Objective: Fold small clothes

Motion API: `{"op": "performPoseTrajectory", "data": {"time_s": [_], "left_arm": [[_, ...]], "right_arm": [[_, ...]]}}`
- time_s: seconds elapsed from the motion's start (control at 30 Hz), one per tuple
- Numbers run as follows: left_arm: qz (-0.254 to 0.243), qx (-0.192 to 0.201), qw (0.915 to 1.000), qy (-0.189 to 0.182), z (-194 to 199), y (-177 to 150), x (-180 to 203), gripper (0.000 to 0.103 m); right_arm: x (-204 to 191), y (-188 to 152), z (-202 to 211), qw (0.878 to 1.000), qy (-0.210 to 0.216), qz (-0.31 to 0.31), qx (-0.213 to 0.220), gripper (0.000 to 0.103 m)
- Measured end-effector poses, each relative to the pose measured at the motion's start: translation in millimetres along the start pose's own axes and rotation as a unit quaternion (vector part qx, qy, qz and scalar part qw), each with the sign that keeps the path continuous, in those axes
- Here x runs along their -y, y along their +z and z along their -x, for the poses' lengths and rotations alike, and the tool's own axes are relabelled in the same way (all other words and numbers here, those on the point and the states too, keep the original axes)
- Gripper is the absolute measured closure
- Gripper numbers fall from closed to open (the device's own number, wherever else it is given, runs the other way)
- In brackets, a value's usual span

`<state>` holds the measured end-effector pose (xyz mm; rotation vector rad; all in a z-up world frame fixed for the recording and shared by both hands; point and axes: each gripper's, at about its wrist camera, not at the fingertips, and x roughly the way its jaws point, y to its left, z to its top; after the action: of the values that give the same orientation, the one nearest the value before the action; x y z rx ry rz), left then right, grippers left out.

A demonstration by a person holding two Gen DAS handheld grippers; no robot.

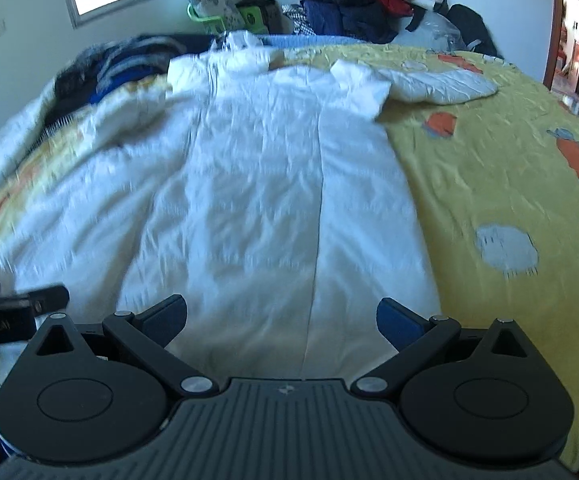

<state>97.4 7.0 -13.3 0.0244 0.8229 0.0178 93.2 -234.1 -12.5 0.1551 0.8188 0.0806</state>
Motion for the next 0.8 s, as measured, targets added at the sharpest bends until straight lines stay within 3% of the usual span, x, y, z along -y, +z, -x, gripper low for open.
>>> {"op": "performPoseTrajectory", "data": {"time_s": [0.17, 0.3, 0.43, 0.57, 0.63, 0.8], "left_arm": [[0.034, 0.022, 0.9991, -0.009, -10.3, 28.9, -14.8, 0.0], [0.084, 0.063, 0.9941, -0.027, -20.5, 58.3, -39.1, 0.0], [0.103, 0.1, 0.9896, 0.005, -54.2, 82.3, -57.5, 0.0], [0.14, 0.108, 0.9842, -0.001, -97.3, 89.9, -76.8, 0.0], [0.162, 0.098, 0.982, 0.004, -123.7, 88.0, -84.3, 0.0], [0.179, 0.071, 0.9813, 0.003, -171.5, 80.7, -91.0, 0.0]], "right_arm": [[18.0, 57.4, -12.1, 0.999, 0.019, 0.002, 0.029, 0.001], [27.0, 122.9, -33.4, 0.997, 0.038, 0.025, 0.061, 0.0], [31.0, 194.1, -78.8, 0.991, 0.096, 0.035, 0.084, 0.0], [33.6, 278.0, -157.5, 0.985, 0.156, 0.016, 0.071, 0.001], [37.2, 313.3, -197.5, 0.984, 0.162, -0.015, 0.072, 0.0], [66.3, 384.7, -328.4, 0.968, 0.184, -0.165, 0.036, 0.003]]}}
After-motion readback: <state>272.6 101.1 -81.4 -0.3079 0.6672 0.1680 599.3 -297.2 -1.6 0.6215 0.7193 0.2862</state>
